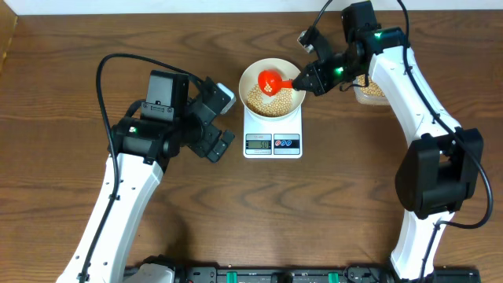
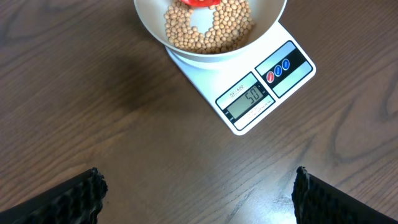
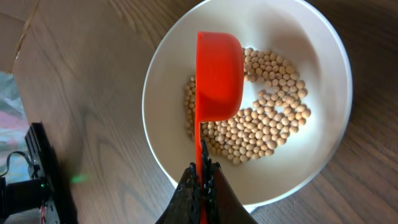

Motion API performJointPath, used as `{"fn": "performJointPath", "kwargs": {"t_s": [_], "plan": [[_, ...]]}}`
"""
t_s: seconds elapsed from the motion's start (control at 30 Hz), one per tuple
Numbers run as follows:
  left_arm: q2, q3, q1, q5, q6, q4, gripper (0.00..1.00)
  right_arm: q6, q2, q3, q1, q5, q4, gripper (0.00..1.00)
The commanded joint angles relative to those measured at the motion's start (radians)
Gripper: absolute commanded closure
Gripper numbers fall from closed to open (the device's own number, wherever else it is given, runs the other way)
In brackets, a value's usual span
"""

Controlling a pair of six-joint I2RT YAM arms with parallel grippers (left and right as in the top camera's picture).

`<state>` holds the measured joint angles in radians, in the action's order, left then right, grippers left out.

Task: Scoop item into bowl and weigh 50g on scale
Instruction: 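Carry the empty scoop right to the soybean tub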

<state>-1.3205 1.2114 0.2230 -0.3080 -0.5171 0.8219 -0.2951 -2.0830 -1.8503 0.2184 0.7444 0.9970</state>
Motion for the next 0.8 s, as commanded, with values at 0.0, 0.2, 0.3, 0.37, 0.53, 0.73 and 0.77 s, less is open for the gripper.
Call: {"fn": "performJointPath", "kwargs": {"t_s": [0.0, 0.2, 0.3, 0.37, 0.53, 0.73, 0.77], "plan": [[-0.006, 0.003, -0.003, 0.003, 0.009, 0.0, 0.02, 0.01, 0.032, -0.001, -0.011, 0.005, -0.002, 0.99], [-0.006, 0.003, -0.003, 0.003, 0.009, 0.0, 0.02, 0.01, 0.056, -0.002, -0.011, -0.024, -0.002, 0.99], [-0.006, 0.003, -0.003, 0.003, 0.009, 0.0, 0.02, 0.011, 0.074, -0.002, -0.012, -0.023, -0.002, 0.99], [-0.006, 0.003, -0.003, 0.003, 0.009, 0.0, 0.02, 0.011, 0.09, -0.002, -0.016, -0.011, -0.002, 0.99], [-0.006, 0.003, -0.003, 0.003, 0.009, 0.0, 0.02, 0.013, 0.126, -0.002, -0.055, 0.097, -0.001, 0.99], [-0.006, 0.003, -0.003, 0.003, 0.009, 0.0, 0.02, 0.03, 0.154, -0.002, -0.147, 0.234, 0.011, 0.99], [-0.006, 0.003, -0.003, 0.003, 0.009, 0.0, 0.02, 0.03, 0.157, -0.002, -0.166, 0.244, 0.021, 0.99]]}}
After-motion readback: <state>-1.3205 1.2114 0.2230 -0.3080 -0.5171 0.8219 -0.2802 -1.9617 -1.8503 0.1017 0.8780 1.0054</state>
